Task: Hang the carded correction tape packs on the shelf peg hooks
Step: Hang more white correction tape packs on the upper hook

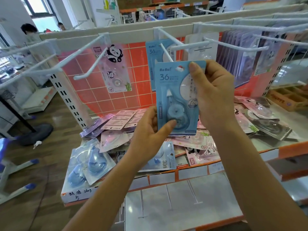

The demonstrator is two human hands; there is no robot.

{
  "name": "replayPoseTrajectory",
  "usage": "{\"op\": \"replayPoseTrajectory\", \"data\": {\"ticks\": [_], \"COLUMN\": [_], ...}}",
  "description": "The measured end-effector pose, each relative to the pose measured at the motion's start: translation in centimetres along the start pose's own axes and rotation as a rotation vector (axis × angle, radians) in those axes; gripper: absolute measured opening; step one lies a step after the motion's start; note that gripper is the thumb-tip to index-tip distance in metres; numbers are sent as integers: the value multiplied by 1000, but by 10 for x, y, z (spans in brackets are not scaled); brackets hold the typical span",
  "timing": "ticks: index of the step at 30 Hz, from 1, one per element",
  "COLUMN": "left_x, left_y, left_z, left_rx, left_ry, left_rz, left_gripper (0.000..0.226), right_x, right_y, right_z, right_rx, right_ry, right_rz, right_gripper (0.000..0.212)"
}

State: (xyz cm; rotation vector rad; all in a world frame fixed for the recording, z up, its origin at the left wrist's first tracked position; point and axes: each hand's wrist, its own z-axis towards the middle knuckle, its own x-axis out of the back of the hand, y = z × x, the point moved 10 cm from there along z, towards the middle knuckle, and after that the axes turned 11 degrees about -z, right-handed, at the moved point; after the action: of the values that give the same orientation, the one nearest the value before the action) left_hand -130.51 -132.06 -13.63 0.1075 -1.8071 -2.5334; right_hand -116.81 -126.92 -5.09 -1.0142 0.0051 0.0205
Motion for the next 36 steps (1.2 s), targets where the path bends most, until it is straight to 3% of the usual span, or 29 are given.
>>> {"op": "replayPoseTrajectory", "data": {"ticks": [6,10,13,16,18,20,21,25,28,31,36], "left_x": [22,34,39,39,39,38,38,34,35,35,6], "left_y": [-8,-23,-35,-34,-33,-29,-28,-33,-57,-81,-84], "left_z": [51,100,132,153,160,161,162,152,142,120,89], "left_rx": [-52,-5,41,24,15,3,-17,52,129,213,73], "left_ry": [104,131,126,113,115,130,136,160,162,224,225], "left_rz": [220,292,421,518,583,653,689,833,761,783,934], "left_gripper": [41,38,36,43,35,32,33,37,32,50,71], "right_x": [-20,-39,-47,-56,-61,-60,-61,-63,-61,-53,-25], "right_y": [27,45,56,73,77,67,65,78,102,132,189], "right_z": [51,95,121,136,141,146,145,138,112,79,31], "right_rx": [19,4,10,-51,-68,6,24,-20,-43,-63,-196], "right_ry": [-47,-51,-27,-91,-115,-59,-60,-118,-168,-243,-381], "right_rz": [-319,-516,-584,-705,-786,-866,-886,-854,-749,-695,-852], "right_gripper": [13,36,42,42,38,21,14,28,36,33,30]}}
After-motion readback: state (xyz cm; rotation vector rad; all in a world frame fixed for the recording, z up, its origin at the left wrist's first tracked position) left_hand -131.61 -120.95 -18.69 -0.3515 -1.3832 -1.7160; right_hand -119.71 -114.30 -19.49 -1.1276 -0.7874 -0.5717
